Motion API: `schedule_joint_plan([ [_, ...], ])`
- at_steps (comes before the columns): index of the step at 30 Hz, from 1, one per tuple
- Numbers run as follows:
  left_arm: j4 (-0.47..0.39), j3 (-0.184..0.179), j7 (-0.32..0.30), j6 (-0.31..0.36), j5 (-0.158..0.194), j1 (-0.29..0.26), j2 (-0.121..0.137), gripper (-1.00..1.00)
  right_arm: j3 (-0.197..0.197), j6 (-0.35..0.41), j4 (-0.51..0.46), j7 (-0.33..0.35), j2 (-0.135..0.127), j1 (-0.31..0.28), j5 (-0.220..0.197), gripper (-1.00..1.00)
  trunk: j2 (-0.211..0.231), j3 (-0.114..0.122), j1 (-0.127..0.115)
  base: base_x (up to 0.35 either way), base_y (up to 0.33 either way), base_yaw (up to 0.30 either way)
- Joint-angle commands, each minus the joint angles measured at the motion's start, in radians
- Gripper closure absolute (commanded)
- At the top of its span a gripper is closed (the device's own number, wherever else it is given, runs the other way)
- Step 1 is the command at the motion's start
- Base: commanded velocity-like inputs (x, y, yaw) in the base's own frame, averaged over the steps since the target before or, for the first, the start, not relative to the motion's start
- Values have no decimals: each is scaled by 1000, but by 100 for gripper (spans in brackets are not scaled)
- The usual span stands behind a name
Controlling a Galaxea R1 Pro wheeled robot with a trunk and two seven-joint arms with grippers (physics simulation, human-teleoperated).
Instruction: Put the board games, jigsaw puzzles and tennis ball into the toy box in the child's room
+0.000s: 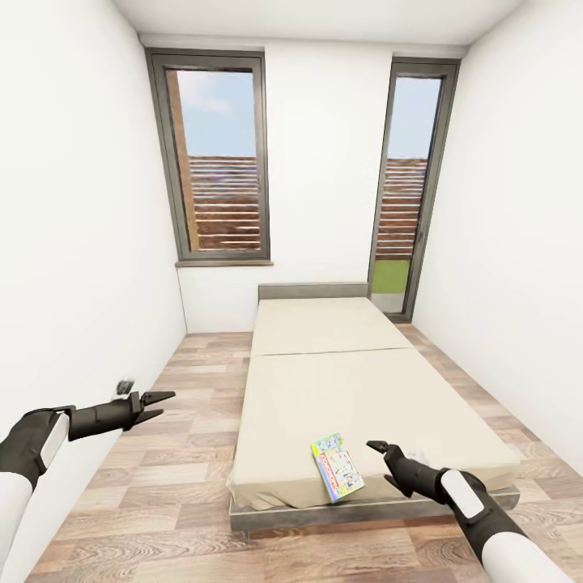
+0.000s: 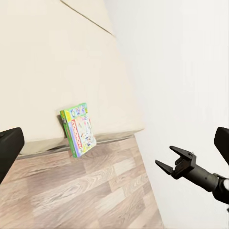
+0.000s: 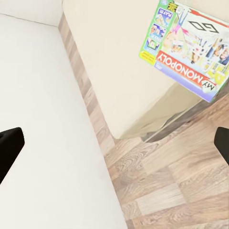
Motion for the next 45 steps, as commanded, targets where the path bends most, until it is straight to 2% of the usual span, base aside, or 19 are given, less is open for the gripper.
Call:
schedule_joint_plan([
  [1,0,1,-4,8,3,-1,0,-100,-8,6,0,3,1,0,2,-100,-1,-1,0,0,0,0],
  [10,1,2,-18,18,6,-1,4,-100,-17,-32,1,1,7,4,4,-100,-1,-1,0,0,0,0],
  [13,0,3,-19,20,6,-1,6,-100,-19,-80,5,-2,7,6,3,-100,-22,-11,12,0,0,0],
  [19,0,3,-19,21,6,-1,7,-100,-35,-104,16,8,-1,13,0,-100,-64,-29,35,0,0,0],
  [22,0,3,-20,21,6,-1,7,-100,-40,-106,17,25,-2,16,-1,-100,-85,-39,46,0,0,0],
  [26,0,3,-20,22,7,-1,7,-100,-52,-106,20,90,-1,18,-3,-100,-113,-51,61,0,0,0],
  [29,1,3,-20,22,7,-1,7,-100,-55,-106,21,113,-1,19,-3,-100,-134,-61,73,0,0,0],
  [45,1,3,-20,22,8,-1,7,-100,-67,-90,79,131,-2,19,-17,-100,-246,-111,134,0,0,0],
])
